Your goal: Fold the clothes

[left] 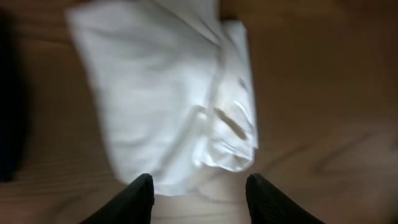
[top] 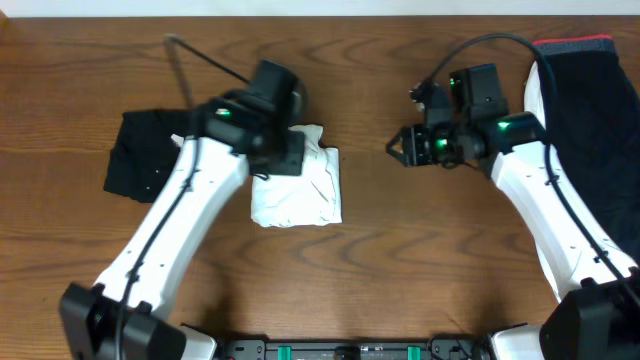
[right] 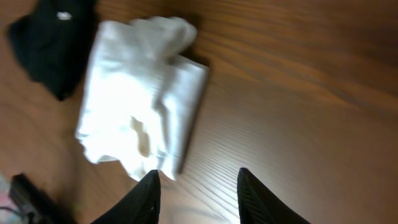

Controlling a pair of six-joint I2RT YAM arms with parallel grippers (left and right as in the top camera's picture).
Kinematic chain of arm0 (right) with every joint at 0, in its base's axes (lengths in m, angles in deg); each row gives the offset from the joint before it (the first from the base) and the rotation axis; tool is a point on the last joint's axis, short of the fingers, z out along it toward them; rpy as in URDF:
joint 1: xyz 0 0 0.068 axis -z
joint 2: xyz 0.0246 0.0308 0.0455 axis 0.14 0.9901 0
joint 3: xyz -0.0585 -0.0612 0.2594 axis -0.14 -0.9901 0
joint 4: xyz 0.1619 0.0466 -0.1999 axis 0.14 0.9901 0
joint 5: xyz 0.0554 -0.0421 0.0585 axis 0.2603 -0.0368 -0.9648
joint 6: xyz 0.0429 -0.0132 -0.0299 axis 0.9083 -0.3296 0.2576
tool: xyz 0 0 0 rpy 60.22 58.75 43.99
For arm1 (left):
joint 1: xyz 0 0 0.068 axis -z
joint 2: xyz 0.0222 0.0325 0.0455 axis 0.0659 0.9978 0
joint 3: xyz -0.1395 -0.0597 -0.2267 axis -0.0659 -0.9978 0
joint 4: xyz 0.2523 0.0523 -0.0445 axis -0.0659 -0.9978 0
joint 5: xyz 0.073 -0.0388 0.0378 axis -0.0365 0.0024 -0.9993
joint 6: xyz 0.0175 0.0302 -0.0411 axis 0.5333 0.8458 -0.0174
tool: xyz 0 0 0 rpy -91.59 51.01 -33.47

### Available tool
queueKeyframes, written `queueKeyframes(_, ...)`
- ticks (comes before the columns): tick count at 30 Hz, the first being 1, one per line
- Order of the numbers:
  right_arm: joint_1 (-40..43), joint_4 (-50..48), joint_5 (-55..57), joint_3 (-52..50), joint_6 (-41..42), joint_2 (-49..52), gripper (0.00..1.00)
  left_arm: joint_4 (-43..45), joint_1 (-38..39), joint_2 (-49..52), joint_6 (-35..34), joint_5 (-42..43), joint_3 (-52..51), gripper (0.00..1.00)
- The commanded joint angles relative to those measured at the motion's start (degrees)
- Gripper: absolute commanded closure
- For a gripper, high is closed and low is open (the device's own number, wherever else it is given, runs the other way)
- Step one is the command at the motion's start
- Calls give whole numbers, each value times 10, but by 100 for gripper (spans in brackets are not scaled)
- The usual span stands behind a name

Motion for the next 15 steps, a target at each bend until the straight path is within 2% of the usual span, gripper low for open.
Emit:
queueKeyframes(1, -48, -27, -39, 4, 8, -8, 58, -6, -42, 17, -2, -8, -10, 50)
queueKeyframes(3, -82, -54, -35, 2, 17, 1, 53, -5, -57, 32, -2, 3, -26, 50)
queueKeyframes(6, -134, -92, 2, -1, 50, 35, 53, 7, -69, 61, -2, 26, -60, 51)
queueKeyframes(7, -146, -104, 10, -1, 60, 49, 56, 12, -69, 71, -2, 34, -71, 54)
queueKeyframes(9, -167, -137, 12, -1, 76, 82, 71, 24, -69, 91, -2, 45, -93, 57)
queueKeyframes(11, -179, -169, 13, -1, 93, 113, 82, 30, -69, 111, -2, 45, -113, 61)
queueKeyframes(15, -185, -228, 13, -1, 129, 169, 88, 40, -78, 134, -6, 43, -150, 67)
